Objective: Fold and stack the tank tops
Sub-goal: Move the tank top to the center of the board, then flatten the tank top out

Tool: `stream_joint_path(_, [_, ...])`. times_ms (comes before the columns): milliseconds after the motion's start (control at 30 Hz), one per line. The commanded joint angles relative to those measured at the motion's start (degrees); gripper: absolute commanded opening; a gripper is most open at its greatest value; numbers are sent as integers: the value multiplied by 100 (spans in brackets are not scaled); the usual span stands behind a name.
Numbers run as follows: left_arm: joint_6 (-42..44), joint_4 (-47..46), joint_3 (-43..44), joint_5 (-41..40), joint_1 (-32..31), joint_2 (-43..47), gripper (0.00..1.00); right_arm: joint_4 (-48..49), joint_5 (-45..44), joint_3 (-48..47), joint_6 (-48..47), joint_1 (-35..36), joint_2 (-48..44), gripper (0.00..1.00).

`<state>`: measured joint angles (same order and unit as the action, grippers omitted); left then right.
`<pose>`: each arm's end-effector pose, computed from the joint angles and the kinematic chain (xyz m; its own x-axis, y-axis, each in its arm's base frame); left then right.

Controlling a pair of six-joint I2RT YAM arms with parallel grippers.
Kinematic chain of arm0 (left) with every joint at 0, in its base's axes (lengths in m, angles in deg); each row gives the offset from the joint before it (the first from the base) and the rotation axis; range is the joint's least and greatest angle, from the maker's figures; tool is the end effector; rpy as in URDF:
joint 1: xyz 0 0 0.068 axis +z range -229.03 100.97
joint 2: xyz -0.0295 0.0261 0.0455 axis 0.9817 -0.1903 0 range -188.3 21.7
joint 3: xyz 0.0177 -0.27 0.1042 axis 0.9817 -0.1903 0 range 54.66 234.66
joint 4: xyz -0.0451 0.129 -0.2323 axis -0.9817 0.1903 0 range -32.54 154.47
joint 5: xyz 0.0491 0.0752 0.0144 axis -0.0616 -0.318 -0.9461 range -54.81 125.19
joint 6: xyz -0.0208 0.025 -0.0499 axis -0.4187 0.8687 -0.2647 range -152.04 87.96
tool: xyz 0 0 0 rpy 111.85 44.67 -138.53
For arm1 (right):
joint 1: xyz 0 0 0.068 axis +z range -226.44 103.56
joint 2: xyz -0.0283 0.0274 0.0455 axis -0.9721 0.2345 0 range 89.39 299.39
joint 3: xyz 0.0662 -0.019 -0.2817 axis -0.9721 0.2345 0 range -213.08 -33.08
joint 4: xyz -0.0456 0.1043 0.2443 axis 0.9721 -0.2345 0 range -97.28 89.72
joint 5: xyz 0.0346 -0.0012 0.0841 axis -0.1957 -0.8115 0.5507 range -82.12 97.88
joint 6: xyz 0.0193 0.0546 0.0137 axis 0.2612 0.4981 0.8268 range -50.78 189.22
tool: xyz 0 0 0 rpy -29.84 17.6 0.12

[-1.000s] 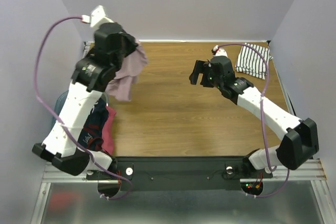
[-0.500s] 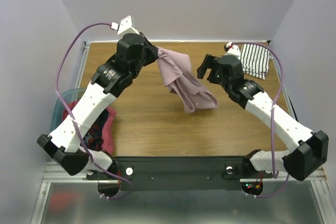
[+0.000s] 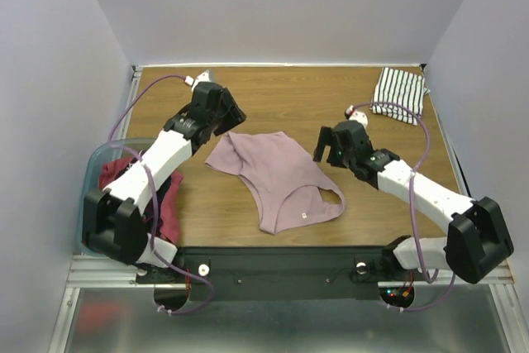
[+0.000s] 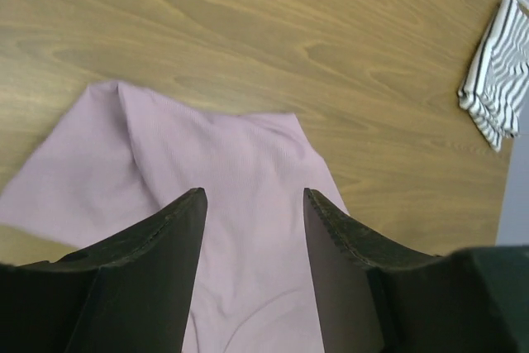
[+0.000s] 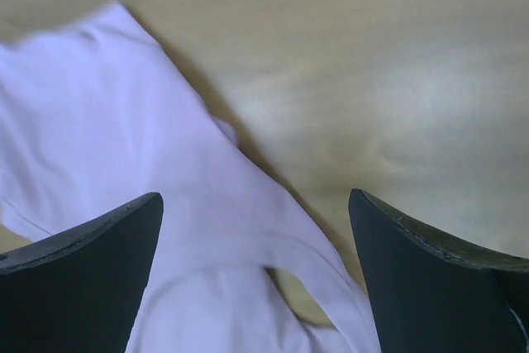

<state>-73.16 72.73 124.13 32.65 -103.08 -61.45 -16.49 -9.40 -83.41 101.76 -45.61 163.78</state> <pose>0.3204 -0.1407 0.3345 -0.5773 -0.4619 -0.6733 -0.0107 0.8288 -0.5594 0.2543 0.1367 0.2615 -0.6265 0.2242 -0.7465 0.0501 0.9673 0.2485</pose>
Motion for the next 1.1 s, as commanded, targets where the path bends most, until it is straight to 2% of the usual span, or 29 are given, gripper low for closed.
stream_joint_path(0, [-255, -410, -1106, 219, -335, 975, 58, 4, 93, 724, 446, 2, -600, 100])
stream_joint_path(67, [-509, -463, -1575, 176, -695, 1248, 56, -101, 137, 1155, 665, 2, -811, 100])
stream_joint_path(100, [-606, -446, -1960, 80, -1089, 1345, 54, -172, 128, 1365, 780, 2, -1021, 100])
stream_joint_path(167, [-948, -384, -2287, -95, -1347, 1442, 54, -207, 93, 1524, 876, 2, -1207, 100])
stream_joint_path(267, [-1143, -507, -2798, -360, -1348, 1618, 54, -207, 181, 1596, 974, 2, -1208, 100])
stream_joint_path(400, [-1082, -358, -2545, -782, -1295, 1487, 60, -199, 549, 1429, 965, 2, -804, 97])
stream_joint_path(533, [-792, -393, -2438, -413, -1172, 1179, 60, -207, 743, 1648, 1114, 2, -707, 95])
stream_joint_path(733, [-379, -787, -2965, 498, -1277, 1293, 61, -409, 857, 2070, 1343, 2, -1532, 96])
stream_joint_path(800, [-344, -789, -3001, 755, -1635, 1302, 62, -672, 954, 2053, 1405, 2, -1673, 95])
stream_joint_path(900, [-501, -473, -3044, 677, -2189, 1398, 61, -998, 1156, 2071, 1484, 2, -1831, 96])
stream_joint_path(1067, [-941, -226, -3448, 545, -2657, 1741, 62, -1612, 1288, 2193, 1624, 2, -2051, 95])
